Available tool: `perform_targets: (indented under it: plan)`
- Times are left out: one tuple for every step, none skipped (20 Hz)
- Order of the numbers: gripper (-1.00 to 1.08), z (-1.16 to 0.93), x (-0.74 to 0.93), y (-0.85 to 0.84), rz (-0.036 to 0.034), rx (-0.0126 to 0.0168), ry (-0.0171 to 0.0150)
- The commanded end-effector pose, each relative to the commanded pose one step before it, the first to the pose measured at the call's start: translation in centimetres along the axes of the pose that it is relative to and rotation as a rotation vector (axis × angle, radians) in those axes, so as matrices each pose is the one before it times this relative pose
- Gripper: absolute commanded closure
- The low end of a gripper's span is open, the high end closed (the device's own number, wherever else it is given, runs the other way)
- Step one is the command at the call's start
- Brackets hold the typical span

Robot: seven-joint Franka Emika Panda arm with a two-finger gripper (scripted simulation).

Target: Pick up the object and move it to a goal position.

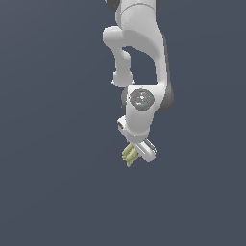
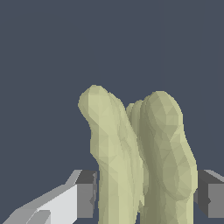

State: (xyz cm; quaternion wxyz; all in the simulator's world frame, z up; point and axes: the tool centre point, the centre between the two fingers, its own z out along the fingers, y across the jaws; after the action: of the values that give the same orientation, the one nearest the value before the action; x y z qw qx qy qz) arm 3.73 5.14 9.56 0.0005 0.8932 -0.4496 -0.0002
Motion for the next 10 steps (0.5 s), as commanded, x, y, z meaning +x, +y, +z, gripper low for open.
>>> perform_targets:
  plan:
    - [1.08,-0.075,-1.838,-0.139,-0.00201,0.00088,-0.00019]
    - [1.08,-0.022,-0.878,-0.033,0.00000,0.00000,0.00000]
    - [1.08,-0.024,-0.956,-0.039,0.00000,0.00000,0.00000]
    - [1.08,-0.026,-1.030,-0.044,0.00000,0.00000,0.00000]
    - [1.08,-0.028,-1.072,-0.049,0.00000,0.00000,0.00000]
    - [1.08,-0.027,-1.050,-0.051,0.00000,0.00000,0.00000]
    - [1.08,-0.027,-1.024,-0.054,0.00000,0.00000,0.00000]
    - [1.08,-0.027,-0.994,-0.057,0.00000,0.00000,0.00000]
    - [1.08,-0.026,-0.958,-0.059,0.00000,0.00000,0.00000]
    - [1.08,-0.025,-0.915,-0.060,0.00000,0.00000,0.00000]
